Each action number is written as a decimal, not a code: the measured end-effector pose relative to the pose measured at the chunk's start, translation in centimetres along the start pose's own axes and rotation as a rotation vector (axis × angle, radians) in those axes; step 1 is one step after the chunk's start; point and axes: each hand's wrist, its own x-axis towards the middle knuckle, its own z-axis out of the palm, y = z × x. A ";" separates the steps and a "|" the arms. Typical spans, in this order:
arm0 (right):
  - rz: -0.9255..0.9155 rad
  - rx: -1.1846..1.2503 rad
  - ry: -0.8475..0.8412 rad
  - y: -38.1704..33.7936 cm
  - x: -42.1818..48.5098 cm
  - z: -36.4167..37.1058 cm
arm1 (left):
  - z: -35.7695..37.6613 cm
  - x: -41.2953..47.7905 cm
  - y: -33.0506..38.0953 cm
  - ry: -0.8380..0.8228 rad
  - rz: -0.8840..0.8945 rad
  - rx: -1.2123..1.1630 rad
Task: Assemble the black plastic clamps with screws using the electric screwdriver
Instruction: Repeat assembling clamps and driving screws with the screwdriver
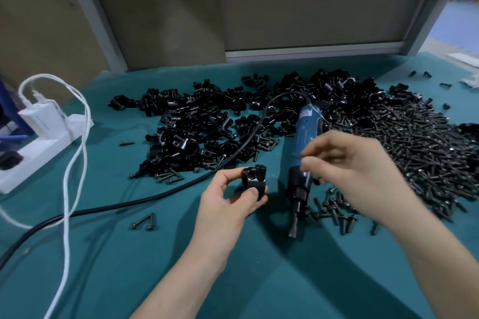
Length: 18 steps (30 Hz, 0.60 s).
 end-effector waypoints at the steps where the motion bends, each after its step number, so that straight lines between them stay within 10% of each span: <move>1: -0.048 0.121 -0.052 -0.6 -0.5 1.1 | 0.1 0.0 0.0 0.001 0.016 0.039; 18: -0.139 0.339 -0.057 -0.3 -1.7 4.9 | -0.1 -0.3 -0.1 -0.017 0.285 0.172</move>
